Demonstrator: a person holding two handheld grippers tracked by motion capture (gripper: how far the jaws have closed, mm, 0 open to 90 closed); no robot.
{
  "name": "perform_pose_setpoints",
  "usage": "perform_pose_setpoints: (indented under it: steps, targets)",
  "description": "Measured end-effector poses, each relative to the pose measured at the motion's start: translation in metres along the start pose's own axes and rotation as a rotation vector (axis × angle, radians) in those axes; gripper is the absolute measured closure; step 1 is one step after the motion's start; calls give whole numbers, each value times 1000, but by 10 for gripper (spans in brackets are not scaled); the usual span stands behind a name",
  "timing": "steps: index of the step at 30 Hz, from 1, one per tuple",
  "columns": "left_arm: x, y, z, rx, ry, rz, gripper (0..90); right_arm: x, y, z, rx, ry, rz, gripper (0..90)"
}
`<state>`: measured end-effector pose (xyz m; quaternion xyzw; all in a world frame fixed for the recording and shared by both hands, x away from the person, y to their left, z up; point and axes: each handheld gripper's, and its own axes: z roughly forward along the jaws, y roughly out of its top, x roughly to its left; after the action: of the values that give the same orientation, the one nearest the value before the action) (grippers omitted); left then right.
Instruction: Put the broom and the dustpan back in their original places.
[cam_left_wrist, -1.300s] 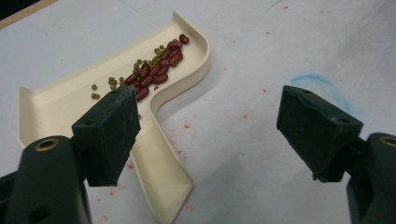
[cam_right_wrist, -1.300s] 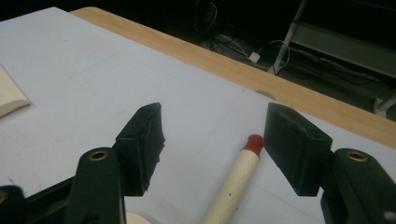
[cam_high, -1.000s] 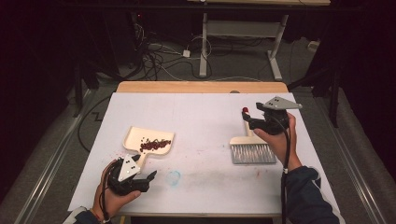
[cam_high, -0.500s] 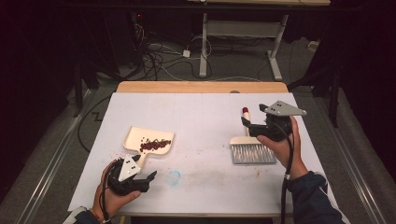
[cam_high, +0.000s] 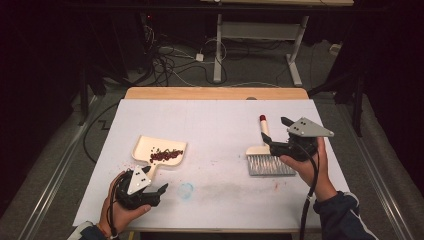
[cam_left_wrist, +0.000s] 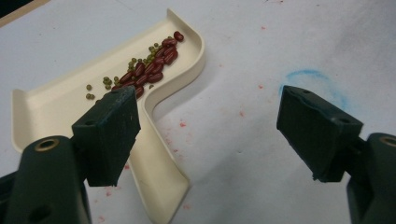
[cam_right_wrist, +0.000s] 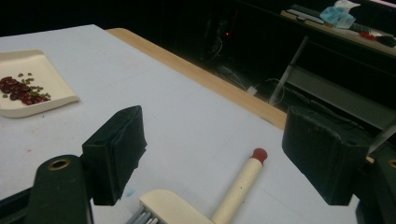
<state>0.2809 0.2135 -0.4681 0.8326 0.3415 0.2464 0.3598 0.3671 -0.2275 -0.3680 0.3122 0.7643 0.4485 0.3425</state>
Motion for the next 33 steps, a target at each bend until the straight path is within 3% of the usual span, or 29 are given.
perform_pose_setpoints:
  steps: [22, 33]
  targets:
    - [0, 0, 0, 11, 4, 16, 205, 6, -32, -24, -36, 8, -43, 221]
    - [0, 1, 0, 10, 2, 21, 205, 6, -55, -37, -36, -28, -40, 223]
